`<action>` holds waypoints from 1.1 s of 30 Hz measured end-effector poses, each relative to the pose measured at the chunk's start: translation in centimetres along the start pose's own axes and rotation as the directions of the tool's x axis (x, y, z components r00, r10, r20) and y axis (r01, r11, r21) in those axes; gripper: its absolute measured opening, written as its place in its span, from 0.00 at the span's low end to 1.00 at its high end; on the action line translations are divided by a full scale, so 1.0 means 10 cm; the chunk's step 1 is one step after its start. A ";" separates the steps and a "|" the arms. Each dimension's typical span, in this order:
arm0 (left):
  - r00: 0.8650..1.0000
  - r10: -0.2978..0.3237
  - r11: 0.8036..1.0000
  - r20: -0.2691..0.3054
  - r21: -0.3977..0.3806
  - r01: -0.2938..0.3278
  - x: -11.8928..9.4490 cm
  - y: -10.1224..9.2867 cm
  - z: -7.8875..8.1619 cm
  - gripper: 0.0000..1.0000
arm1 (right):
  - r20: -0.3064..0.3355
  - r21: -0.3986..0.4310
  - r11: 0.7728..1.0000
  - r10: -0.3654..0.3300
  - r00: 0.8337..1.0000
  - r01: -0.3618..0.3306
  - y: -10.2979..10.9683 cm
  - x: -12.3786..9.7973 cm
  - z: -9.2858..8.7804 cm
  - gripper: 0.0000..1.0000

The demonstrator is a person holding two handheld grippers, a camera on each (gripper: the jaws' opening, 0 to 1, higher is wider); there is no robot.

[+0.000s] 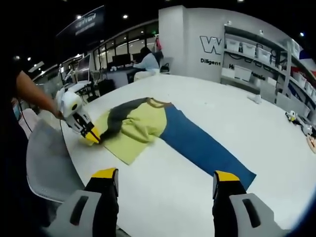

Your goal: Fold the garment on the visible template until the final outline fits inside the template.

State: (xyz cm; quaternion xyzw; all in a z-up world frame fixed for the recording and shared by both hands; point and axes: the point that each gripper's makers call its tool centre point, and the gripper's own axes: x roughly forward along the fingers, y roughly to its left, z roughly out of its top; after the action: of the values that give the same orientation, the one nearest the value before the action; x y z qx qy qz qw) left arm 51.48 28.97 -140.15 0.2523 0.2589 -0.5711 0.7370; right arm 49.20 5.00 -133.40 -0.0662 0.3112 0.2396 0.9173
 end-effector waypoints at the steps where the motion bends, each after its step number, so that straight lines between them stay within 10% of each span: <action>1: 1.000 0.010 1.000 0.013 -0.012 -0.010 -0.04 0.04 0.04 0.00 | -0.001 -0.001 1.000 -0.001 1.000 0.001 0.00 0.00 0.00 0.75; 16: 0.981 0.162 0.985 0.111 -0.071 -0.154 -0.61 0.83 0.37 0.01 | 0.001 -0.005 1.000 0.020 1.000 -0.020 0.07 0.07 0.03 0.75; 33: 0.954 0.297 0.953 0.050 -0.075 -0.293 -1.17 1.52 0.15 0.01 | 0.010 -0.016 0.999 0.050 0.999 -0.050 0.15 0.18 0.11 0.74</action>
State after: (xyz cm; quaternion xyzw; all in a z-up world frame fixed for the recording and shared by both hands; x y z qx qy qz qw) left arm 63.89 39.68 -130.03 0.2460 0.2146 -0.4532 0.8295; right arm 50.34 7.32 -133.53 -0.0643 0.3059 0.2652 0.9121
